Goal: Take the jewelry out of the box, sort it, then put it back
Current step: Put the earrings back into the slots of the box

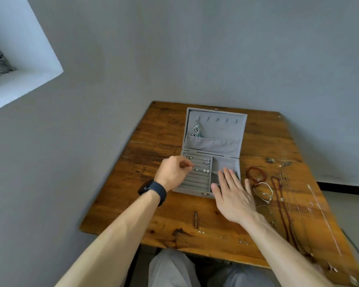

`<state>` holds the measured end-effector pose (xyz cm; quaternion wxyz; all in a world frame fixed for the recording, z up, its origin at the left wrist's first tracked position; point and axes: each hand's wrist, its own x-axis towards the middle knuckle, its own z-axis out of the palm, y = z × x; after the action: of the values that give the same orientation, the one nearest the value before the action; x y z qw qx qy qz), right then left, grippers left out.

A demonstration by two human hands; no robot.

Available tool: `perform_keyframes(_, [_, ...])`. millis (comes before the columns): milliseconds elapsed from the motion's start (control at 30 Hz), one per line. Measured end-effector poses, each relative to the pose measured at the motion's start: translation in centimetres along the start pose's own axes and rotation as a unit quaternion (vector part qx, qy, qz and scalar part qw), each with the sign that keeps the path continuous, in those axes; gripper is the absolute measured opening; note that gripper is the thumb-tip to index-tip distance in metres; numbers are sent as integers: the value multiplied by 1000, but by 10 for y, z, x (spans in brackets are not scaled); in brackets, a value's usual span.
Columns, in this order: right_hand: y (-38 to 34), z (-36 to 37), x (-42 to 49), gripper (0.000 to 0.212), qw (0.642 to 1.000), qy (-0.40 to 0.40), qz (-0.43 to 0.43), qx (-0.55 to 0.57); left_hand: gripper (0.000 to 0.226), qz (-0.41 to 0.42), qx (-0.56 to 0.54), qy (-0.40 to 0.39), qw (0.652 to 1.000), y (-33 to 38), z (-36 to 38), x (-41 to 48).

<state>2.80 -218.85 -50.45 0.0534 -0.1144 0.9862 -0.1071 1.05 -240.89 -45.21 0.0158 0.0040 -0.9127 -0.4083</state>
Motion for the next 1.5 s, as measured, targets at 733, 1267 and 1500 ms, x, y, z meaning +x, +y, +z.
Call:
perform_keyframes(733, [2, 8, 1, 72, 999, 45, -6, 22, 10, -64, 137, -40, 988, 7, 16, 33])
perform_keyframes(1267, [4, 11, 0, 72, 998, 54, -23, 20, 33, 124, 318, 79, 937, 0, 42, -12])
perform_keyframes(1500, [7, -6, 2, 69, 996, -16, -26, 90, 37, 96, 310, 22, 946, 8, 35, -11])
